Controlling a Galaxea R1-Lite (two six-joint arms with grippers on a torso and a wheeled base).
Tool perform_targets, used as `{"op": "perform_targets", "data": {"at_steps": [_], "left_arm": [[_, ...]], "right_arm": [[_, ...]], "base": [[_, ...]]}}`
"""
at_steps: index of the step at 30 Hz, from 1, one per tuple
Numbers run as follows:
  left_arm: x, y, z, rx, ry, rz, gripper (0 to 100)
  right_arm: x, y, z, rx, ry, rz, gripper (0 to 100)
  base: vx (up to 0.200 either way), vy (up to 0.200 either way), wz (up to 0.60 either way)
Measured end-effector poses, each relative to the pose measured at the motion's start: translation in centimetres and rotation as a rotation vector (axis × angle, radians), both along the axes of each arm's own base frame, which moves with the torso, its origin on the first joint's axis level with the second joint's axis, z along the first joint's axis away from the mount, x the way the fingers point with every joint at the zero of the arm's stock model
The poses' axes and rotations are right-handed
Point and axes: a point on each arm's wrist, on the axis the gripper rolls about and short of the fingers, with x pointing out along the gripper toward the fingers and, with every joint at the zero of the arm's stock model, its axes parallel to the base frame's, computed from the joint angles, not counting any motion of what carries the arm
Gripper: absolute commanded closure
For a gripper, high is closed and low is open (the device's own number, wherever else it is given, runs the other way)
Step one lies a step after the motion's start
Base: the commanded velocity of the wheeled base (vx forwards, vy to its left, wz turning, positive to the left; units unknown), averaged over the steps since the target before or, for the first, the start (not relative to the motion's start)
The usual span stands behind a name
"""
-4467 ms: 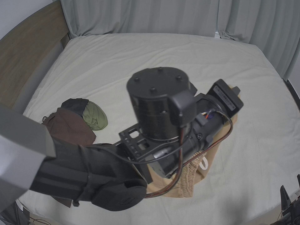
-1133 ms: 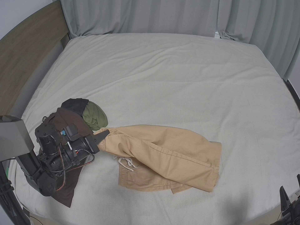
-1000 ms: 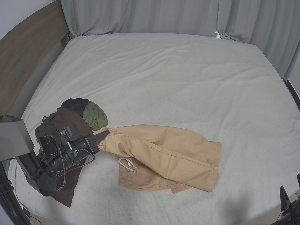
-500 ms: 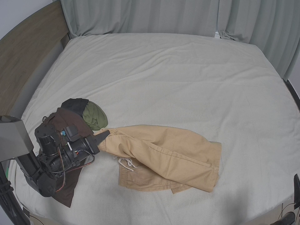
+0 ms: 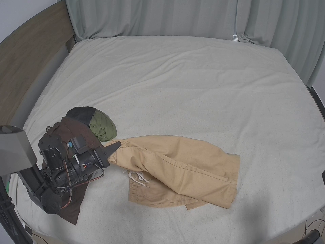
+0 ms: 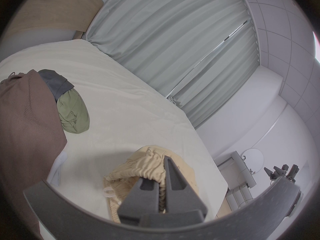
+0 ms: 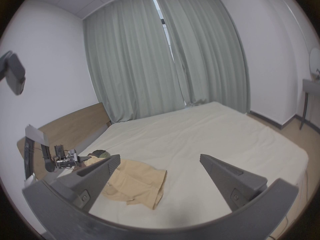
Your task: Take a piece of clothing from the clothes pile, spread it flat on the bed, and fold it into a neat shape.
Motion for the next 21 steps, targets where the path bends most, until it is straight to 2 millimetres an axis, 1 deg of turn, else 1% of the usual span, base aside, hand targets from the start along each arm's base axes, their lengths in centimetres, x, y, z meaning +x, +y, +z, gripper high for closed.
{"op": "perform_targets", "data": {"at_steps": [3, 8, 17, 21], "left_arm": [[0.0, 0.0, 0.1, -0.001, -0.003, 0.000, 100], [0.0, 0.0, 0.2, 0.002, -0.012, -0.001, 100], [-0.6, -0.3, 0.9, 0.015, -0.043, -0.021, 100], [-0.8, -0.4, 1.1, 0.018, -0.055, -0.025, 100]], "right_arm": [[1.0, 0.1, 0.4, 0.048, 0.057, 0.044, 0], [2.6, 0.4, 0.6, 0.095, 0.155, 0.182, 0], [5.0, 1.0, 1.1, 0.126, 0.278, 0.411, 0], [6.2, 1.2, 1.4, 0.123, 0.308, 0.460, 0]], "base": [[0.000, 0.000, 0.00], [0.000, 0.000, 0.00], [0.000, 0.000, 0.00], [0.000, 0.000, 0.00]]}}
